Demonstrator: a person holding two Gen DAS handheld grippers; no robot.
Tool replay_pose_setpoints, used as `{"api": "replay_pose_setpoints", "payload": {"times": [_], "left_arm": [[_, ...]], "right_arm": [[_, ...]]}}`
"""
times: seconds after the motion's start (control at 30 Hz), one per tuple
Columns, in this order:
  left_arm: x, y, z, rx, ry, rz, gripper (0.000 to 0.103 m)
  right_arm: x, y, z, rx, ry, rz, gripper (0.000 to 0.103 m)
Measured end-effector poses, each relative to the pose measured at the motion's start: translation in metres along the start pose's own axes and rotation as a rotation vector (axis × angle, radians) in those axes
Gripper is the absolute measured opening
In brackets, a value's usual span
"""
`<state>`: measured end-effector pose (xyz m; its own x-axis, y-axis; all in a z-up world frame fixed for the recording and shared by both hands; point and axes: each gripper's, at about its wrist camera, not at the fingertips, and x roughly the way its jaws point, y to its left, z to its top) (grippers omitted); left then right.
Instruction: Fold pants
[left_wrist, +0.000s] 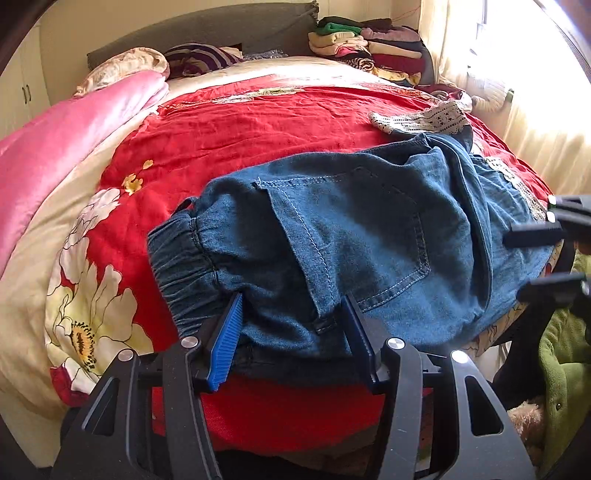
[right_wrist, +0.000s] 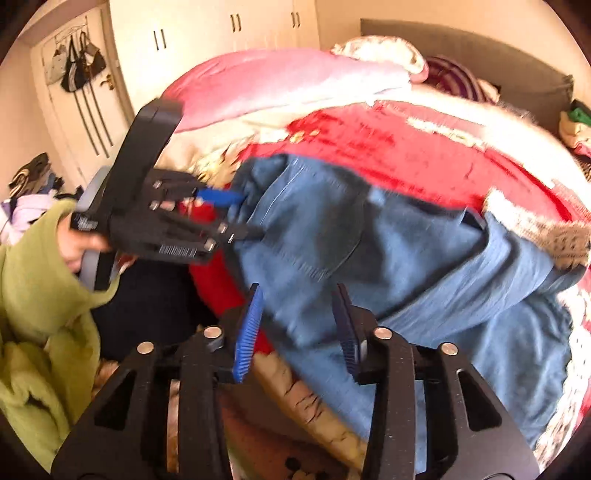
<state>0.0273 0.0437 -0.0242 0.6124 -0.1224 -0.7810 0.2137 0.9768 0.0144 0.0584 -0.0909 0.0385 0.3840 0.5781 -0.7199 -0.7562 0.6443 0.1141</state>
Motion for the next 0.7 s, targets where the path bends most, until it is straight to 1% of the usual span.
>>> {"api": "replay_pose_setpoints", "payload": {"times": [0.1, 0.17, 0.2, 0.23, 0.27, 0.33, 0.4, 0.47, 0.57, 0.7], "left_arm": [[0.0, 0.001, 0.0, 0.004, -0.005, 0.001, 0.052], [-0.001, 0.003, -0.001, 0.0, -0.008, -0.005, 0.052], [-0.002, 0.003, -0.001, -0.002, -0.009, -0.007, 0.052], [-0.002, 0.004, -0.002, -0.005, -0.01, -0.014, 0.053], [-0.002, 0.003, -0.002, -0.005, -0.01, -0.019, 0.053], [-0.002, 0.003, -0.002, -0.003, -0.015, -0.017, 0.053], [-0.002, 0.005, -0.002, -0.011, -0.023, -0.02, 0.053], [-0.004, 0.005, -0.002, -0.02, -0.032, -0.024, 0.053], [-0.013, 0.005, 0.0, -0.027, -0.041, -0.024, 0.054], [-0.026, 0.005, 0.002, -0.037, -0.057, -0.023, 0.06]], "right_arm": [[0.018, -0.003, 0.003, 0.018, 0.03, -0.017, 0.035], [0.041, -0.005, -0.001, 0.038, 0.107, -0.038, 0.035], [0.054, -0.007, -0.008, 0.053, 0.162, -0.049, 0.036], [0.062, -0.008, -0.012, 0.068, 0.196, -0.048, 0.036], [0.067, -0.008, -0.017, 0.081, 0.201, -0.054, 0.036], [0.065, -0.008, -0.018, 0.075, 0.191, -0.056, 0.036], [0.058, -0.009, -0.017, 0.089, 0.177, -0.04, 0.037], [0.043, -0.011, -0.016, 0.113, 0.141, -0.035, 0.038], [0.021, -0.017, -0.016, 0.136, 0.087, -0.05, 0.043], [-0.009, -0.025, -0.013, 0.177, 0.026, -0.09, 0.048]]}}
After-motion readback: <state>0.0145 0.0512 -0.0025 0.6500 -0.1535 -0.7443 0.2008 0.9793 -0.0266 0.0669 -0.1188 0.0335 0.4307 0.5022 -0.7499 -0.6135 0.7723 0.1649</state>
